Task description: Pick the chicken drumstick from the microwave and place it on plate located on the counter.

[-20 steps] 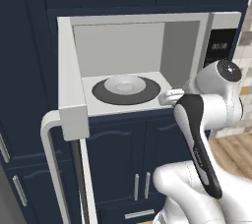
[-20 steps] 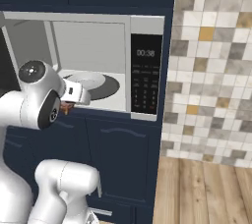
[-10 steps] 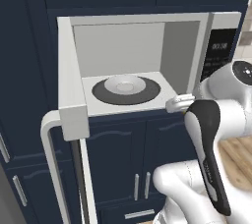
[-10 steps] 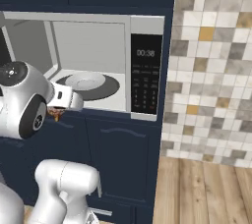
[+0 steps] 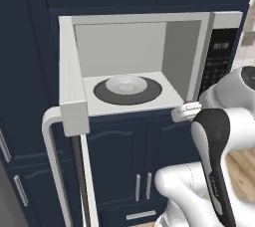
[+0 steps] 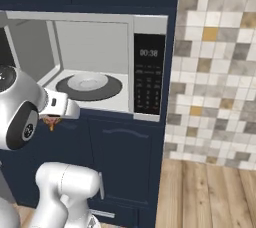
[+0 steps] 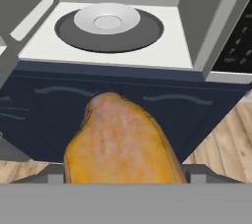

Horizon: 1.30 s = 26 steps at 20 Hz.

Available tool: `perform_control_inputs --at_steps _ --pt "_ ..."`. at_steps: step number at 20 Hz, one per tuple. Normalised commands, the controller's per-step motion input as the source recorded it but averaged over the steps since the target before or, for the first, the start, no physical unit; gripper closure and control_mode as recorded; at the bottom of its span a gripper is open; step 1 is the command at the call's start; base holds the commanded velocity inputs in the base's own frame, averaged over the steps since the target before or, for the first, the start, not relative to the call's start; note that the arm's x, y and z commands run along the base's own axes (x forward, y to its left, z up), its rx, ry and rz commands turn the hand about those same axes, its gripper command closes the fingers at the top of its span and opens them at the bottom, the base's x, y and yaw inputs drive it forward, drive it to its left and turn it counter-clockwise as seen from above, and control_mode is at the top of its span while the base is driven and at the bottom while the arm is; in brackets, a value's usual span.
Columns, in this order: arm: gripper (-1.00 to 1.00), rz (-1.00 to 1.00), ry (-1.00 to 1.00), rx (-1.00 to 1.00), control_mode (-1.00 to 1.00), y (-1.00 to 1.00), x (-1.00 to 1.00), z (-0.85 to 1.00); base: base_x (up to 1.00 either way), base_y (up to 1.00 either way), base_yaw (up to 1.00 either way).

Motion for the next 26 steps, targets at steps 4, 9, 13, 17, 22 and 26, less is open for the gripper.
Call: perform_control_inputs --at_steps 4,9,13,17,22,26 --pt "1.00 0.00 0.00 0.00 1.00 0.00 0.00 0.00 -0.49 -0.51 0.24" --pt "1.00 0.00 0.00 0.00 1.00 0.00 0.00 0.00 -0.53 -0.57 0.64" --pt "1.00 0.00 0.00 0.00 1.00 0.00 0.00 0.00 -0.60 -0.47 0.80" --pt "1.00 0.00 0.00 0.00 1.00 0.00 0.00 0.00 -0.76 -0.26 0.90" --pt "1.00 0.00 0.00 0.00 1.00 0.00 0.00 0.00 -0.79 -0.18 0.96" --pt "1.00 0.00 0.00 0.00 1.00 0.00 0.00 0.00 -0.73 -0.08 0.97"
